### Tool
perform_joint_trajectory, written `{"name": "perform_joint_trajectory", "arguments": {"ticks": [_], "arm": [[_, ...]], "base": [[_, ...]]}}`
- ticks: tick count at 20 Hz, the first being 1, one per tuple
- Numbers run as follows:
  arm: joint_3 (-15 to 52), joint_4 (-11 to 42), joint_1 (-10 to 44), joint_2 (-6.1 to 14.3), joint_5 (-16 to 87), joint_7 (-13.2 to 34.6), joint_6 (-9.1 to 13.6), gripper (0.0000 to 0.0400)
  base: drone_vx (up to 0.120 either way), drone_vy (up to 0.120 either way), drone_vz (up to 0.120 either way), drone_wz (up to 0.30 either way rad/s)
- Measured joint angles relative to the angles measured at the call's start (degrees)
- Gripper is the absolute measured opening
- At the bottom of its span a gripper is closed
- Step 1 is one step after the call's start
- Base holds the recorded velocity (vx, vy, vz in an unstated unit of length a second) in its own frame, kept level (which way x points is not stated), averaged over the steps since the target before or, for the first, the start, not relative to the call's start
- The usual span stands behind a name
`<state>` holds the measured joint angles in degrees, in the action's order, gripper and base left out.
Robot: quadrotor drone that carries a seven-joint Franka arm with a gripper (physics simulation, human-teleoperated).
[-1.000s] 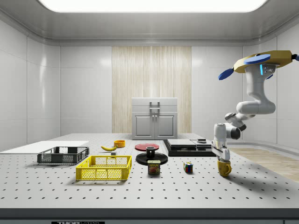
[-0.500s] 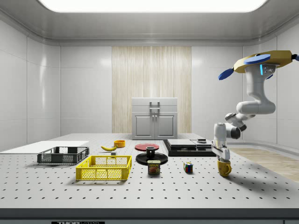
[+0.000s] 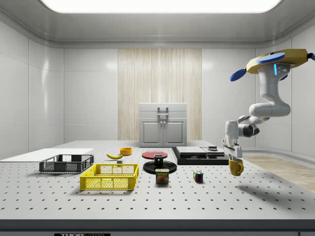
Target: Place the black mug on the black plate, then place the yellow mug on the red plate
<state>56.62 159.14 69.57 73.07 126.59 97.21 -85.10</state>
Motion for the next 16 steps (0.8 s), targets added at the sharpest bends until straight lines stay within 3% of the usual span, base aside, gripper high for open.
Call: {"name": "perform_joint_trajectory", "arguments": {"ticks": [7,16], "arm": [[5.8,2.7,-0.3,-0.4,-5.5,0.9,3.5,0.0100],[9.1,3.7,0.2,-0.3,-8.8,1.8,4.7,0.0100]], "base": [[0.017,-0.023,0.120,0.000],[0.120,-0.120,0.000,0.000]]}}
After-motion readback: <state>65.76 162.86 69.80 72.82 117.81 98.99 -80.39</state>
